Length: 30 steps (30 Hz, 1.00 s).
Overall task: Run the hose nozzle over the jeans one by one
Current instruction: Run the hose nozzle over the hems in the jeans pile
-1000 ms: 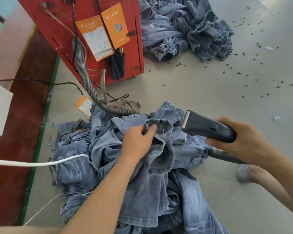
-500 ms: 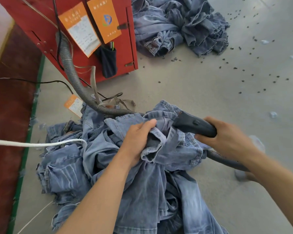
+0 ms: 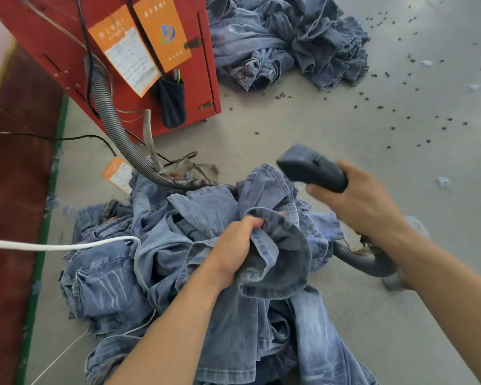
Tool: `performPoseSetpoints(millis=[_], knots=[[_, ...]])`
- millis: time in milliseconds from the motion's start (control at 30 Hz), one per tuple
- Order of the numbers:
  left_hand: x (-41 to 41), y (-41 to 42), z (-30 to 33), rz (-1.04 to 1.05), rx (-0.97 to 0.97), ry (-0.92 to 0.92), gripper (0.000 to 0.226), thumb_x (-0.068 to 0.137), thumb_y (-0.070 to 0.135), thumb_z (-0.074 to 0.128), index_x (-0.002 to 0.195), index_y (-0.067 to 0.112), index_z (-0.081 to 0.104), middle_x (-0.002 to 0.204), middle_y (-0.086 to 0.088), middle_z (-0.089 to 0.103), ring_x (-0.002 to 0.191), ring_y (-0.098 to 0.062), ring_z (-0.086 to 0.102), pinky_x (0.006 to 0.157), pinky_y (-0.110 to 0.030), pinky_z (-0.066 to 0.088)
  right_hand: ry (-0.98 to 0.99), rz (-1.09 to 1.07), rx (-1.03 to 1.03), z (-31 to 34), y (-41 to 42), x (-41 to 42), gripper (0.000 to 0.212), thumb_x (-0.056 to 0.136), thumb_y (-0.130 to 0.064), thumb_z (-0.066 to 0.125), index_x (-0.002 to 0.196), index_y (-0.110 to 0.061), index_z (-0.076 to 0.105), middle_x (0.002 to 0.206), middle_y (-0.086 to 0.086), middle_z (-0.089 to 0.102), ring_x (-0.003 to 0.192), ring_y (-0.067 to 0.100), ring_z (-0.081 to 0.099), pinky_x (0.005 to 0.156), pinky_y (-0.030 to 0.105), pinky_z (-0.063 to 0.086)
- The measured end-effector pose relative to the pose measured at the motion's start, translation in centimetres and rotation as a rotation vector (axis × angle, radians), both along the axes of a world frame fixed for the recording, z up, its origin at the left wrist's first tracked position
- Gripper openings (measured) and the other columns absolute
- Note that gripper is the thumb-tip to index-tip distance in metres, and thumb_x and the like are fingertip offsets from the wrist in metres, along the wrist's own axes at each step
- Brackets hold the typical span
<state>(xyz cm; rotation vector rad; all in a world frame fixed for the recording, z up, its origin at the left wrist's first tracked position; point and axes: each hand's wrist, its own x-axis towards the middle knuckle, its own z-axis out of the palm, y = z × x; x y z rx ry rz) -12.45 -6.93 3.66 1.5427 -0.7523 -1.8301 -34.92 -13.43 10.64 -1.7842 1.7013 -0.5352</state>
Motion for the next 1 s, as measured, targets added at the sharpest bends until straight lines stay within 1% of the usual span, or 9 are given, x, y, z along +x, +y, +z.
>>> performPoseSetpoints(millis=[67,133,233,333,467,600,767,900,1000], knots=[[0.0,-0.2,0.6,0.135,0.045,0.024,0.05,0.077,0.051,0.059,0.097,0.01,0.079,0.105,-0.014,0.076,0.105,-0.031,0.069,0.105,-0.055,0.048,-0.086,-0.022,0.007,0.8,-0.3,-1.3,0.02,0.087,-0.043,0.078,0.091,-0.033,0.061,0.058,-0.004,0.061,0.048,0.011,0.055,0.047,0.028,0.043],[0.2,-0.8,0.9,0.238,0.073,0.045,0.051,0.078,0.048,0.062,0.099,0.004,0.078,0.105,-0.021,0.075,0.1,-0.033,0.071,0.104,-0.056,0.05,-0.097,0.085,0.059,1.7,0.4,-2.8,0.022,0.084,-0.043,0.08,0.096,-0.033,0.064,0.057,-0.006,0.061,0.043,0.006,0.052,0.043,0.017,0.04],[0.1,-1.6,1.0,0.287,0.089,0.134,0.039,0.092,0.037,0.06,0.102,0.004,0.078,0.11,-0.02,0.075,0.099,-0.033,0.072,0.099,-0.051,0.054,-0.017,0.271,0.112,2.2,2.1,-2.8,0.023,0.081,-0.04,0.081,0.099,-0.04,0.065,0.068,-0.013,0.066,0.057,0.003,0.06,0.054,0.015,0.045],[0.0,-0.9,0.9,0.25,0.13,0.257,0.048,0.095,0.033,0.057,0.122,-0.004,0.071,0.124,-0.027,0.069,0.115,-0.039,0.067,0.109,-0.054,0.049,0.09,0.272,0.084,0.9,2.3,-0.6,0.021,0.085,-0.045,0.076,0.1,-0.039,0.064,0.075,-0.013,0.067,0.067,0.006,0.063,0.062,0.029,0.051],[0.9,0.2,0.8,0.253,0.144,0.332,0.057,0.091,0.033,0.058,0.131,-0.008,0.063,0.136,-0.03,0.061,0.129,-0.044,0.058,0.114,-0.054,0.044,0.07,0.064,-0.029,-0.3,0.6,0.8,0.022,0.089,-0.048,0.075,0.101,-0.035,0.062,0.073,-0.009,0.065,0.064,0.01,0.062,0.06,0.036,0.05],[2.6,-0.3,1.3,0.323,0.113,0.398,0.051,0.097,0.031,0.054,0.127,-0.008,0.067,0.134,-0.028,0.063,0.116,-0.038,0.066,0.103,-0.047,0.054,-0.074,0.116,0.066,1.1,0.3,-2.6,0.021,0.085,-0.047,0.08,0.094,-0.048,0.061,0.062,-0.013,0.064,0.049,0.003,0.058,0.049,0.025,0.044],[1.5,0.3,1.6,0.253,0.137,0.41,0.048,0.087,0.03,0.058,0.119,-0.002,0.074,0.124,-0.024,0.068,0.114,-0.038,0.066,0.108,-0.048,0.05,0.033,0.355,0.136,0.6,1.6,0.1,0.021,0.083,-0.045,0.079,0.095,-0.038,0.065,0.072,-0.011,0.065,0.062,0.008,0.061,0.06,0.036,0.052],[3.2,1.4,1.9,0.292,0.106,0.508,0.049,0.087,0.03,0.055,0.117,-0.003,0.075,0.127,-0.024,0.069,0.119,-0.038,0.067,0.101,-0.047,0.056,-0.041,0.11,-0.056,0.2,0.1,2.1,0.021,0.087,-0.046,0.078,0.088,-0.043,0.057,0.065,-0.014,0.061,0.057,0.004,0.06,0.054,0.03,0.046],[6.3,0.5,2.3,0.495,0.017,0.633,0.05,0.096,0.03,0.046,0.115,-0.006,0.075,0.131,-0.025,0.066,0.122,-0.038,0.065,0.096,-0.046,0.055,-0.116,0.082,-0.007,1.0,-0.7,-0.9,0.02,0.086,-0.046,0.08,0.09,-0.044,0.06,0.058,-0.014,0.062,0.046,0.006,0.057,0.044,0.02,0.041]])
